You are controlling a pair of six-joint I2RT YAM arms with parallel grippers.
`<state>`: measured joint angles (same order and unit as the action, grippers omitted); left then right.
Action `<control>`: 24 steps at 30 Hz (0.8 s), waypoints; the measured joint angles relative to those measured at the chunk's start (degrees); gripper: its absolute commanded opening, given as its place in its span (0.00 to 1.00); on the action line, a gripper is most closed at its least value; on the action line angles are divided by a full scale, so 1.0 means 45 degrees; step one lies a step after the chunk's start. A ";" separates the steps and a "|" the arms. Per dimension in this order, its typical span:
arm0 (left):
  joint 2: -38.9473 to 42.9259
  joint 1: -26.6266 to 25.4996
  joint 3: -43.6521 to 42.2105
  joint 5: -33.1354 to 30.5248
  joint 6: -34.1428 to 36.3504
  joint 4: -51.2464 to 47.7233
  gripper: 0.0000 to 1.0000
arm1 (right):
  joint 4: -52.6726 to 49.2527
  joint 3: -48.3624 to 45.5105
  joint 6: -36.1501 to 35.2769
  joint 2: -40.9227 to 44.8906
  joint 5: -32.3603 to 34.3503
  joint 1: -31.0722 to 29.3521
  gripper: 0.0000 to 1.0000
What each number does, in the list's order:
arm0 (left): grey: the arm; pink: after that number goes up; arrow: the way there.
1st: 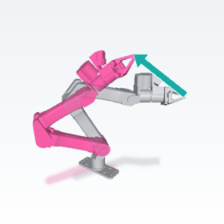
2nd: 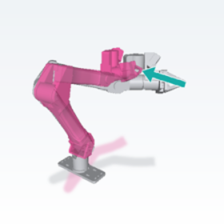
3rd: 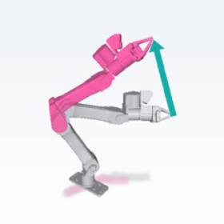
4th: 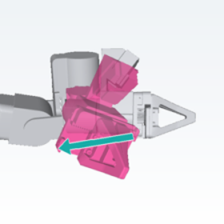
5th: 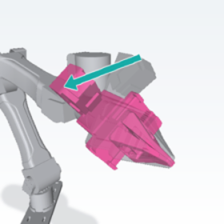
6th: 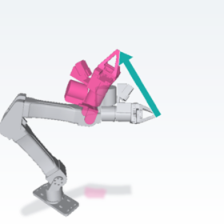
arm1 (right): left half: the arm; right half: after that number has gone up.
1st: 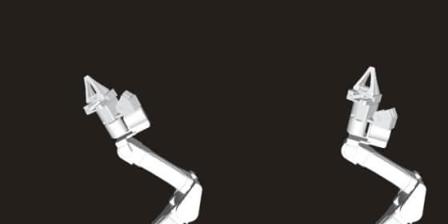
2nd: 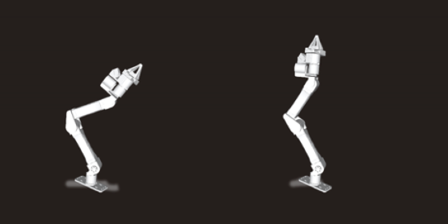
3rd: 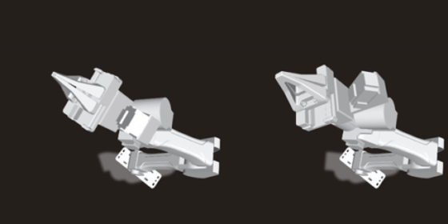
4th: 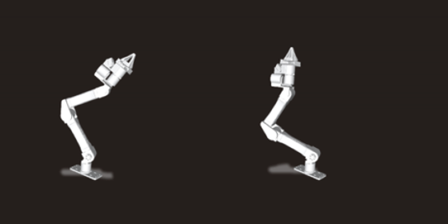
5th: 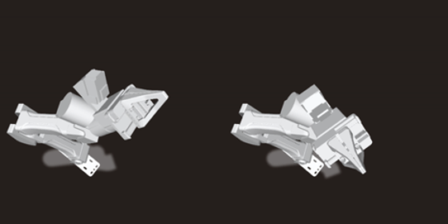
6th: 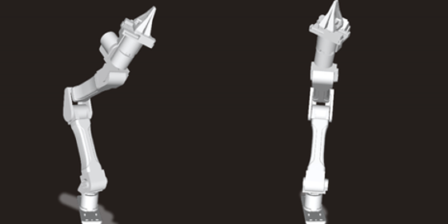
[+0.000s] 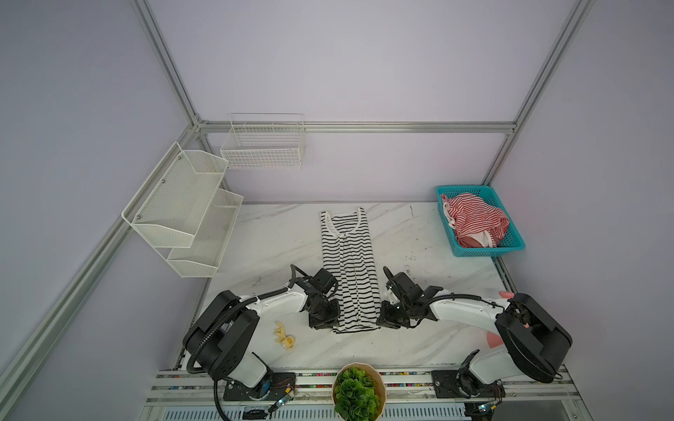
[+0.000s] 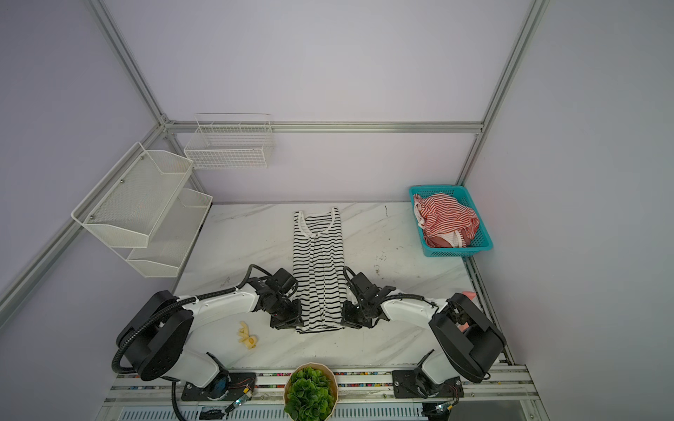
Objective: Fold and stack the tank tops
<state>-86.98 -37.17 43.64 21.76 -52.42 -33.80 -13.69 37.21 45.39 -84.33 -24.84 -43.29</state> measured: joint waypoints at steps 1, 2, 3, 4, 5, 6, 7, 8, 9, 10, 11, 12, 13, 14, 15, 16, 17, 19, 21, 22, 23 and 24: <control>0.0044 -0.0005 -0.0015 0.0029 -0.0044 0.0005 0.42 | 0.0005 -0.0005 0.0049 0.0005 0.0029 -0.0044 0.08; 0.0146 -0.0015 -0.0024 0.0063 -0.0102 0.0000 0.47 | 0.0034 -0.0024 0.0092 0.0015 0.0039 -0.0078 0.11; 0.0262 -0.0024 -0.0044 0.0083 -0.0136 -0.0019 0.51 | 0.0053 -0.0039 0.0136 0.0029 0.0049 -0.0097 0.12; 0.0432 -0.0039 -0.0107 0.0029 -0.0146 -0.0073 0.52 | 0.0083 -0.0058 0.0155 0.0039 0.0078 -0.0112 0.13; 0.0597 -0.0068 -0.0194 -0.0034 -0.0175 -0.0160 0.52 | 0.0126 -0.0097 0.0189 0.0053 0.0092 -0.0131 0.14; 0.0748 -0.0087 -0.0301 -0.0102 -0.0223 -0.0277 0.52 | 0.0151 -0.0131 0.0199 0.0073 0.0102 -0.0151 0.14; 0.0967 -0.0097 -0.0452 -0.0165 -0.0262 -0.0413 0.52 | 0.0185 -0.0165 0.0209 0.0102 0.0121 -0.0170 0.14; 0.1209 -0.0117 -0.0622 -0.0262 -0.0316 -0.0515 0.52 | 0.0219 -0.0204 0.0219 0.0126 0.0117 -0.0194 0.14; 0.1506 -0.0155 -0.0816 -0.0369 -0.0389 -0.0675 0.52 | 0.0262 -0.0248 0.0238 0.0180 0.0136 -0.0209 0.14; 0.1729 -0.0189 -0.0962 -0.0423 -0.0466 -0.0811 0.52 | 0.0267 -0.0277 0.0253 0.0209 0.0136 -0.0223 0.14; 0.1948 -0.0262 -0.1112 -0.0510 -0.0563 -0.0957 0.52 | 0.0306 -0.0330 0.0282 0.0248 0.0136 -0.0243 0.14; 0.2055 -0.0340 -0.1205 -0.0578 -0.0627 -0.1093 0.52 | 0.0345 -0.0369 0.0311 0.0267 0.0131 -0.0253 0.14; 0.2093 -0.0398 -0.1263 -0.0612 -0.0699 -0.1146 0.52 | 0.0384 -0.0393 0.0335 0.0277 0.0126 -0.0257 0.14; 0.2108 -0.0476 -0.1268 -0.0656 -0.0797 -0.1166 0.52 | 0.0413 -0.0408 0.0359 0.0282 0.0126 -0.0262 0.14; 0.2103 -0.0534 -0.1268 -0.0704 -0.0845 -0.1161 0.52 | 0.0442 -0.0413 0.0379 0.0282 0.0126 -0.0287 0.14; 0.2089 -0.0578 -0.1268 -0.0758 -0.0908 -0.1156 0.51 | 0.0471 -0.0413 0.0389 0.0282 0.0131 -0.0321 0.14; 0.2069 -0.0602 -0.1268 -0.0806 -0.0971 -0.1137 0.51 | 0.0486 -0.0413 0.0393 0.0277 0.0131 -0.0369 0.14; 0.2045 -0.0602 -0.1268 -0.0860 -0.1137 -0.1132 0.50 | 0.0495 -0.0408 0.0398 0.0277 0.0136 -0.0427 0.14; 0.2001 -0.0602 -0.1253 -0.0894 -0.1248 -0.1132 0.47 | 0.0500 -0.0403 0.0408 0.0272 0.0146 -0.0461 0.14; 0.1991 -0.0602 -0.1253 -0.0899 -0.1302 -0.1117 0.46 | 0.0505 -0.0398 0.0413 0.0262 0.0146 -0.0466 0.14; 0.1977 -0.0607 -0.1253 -0.0913 -0.1365 -0.1117 0.45 | 0.0500 -0.0389 0.0418 0.0257 0.0146 -0.0466 0.15; 0.1948 -0.0607 -0.1258 -0.0923 -0.1438 -0.1117 0.45 | 0.0500 -0.0384 0.0418 0.0248 0.0146 -0.0471 0.14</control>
<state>-78.22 -39.90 37.98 17.61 -58.89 -38.83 -11.44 35.48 47.27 -83.22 -24.18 -45.41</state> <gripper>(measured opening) 0.458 0.144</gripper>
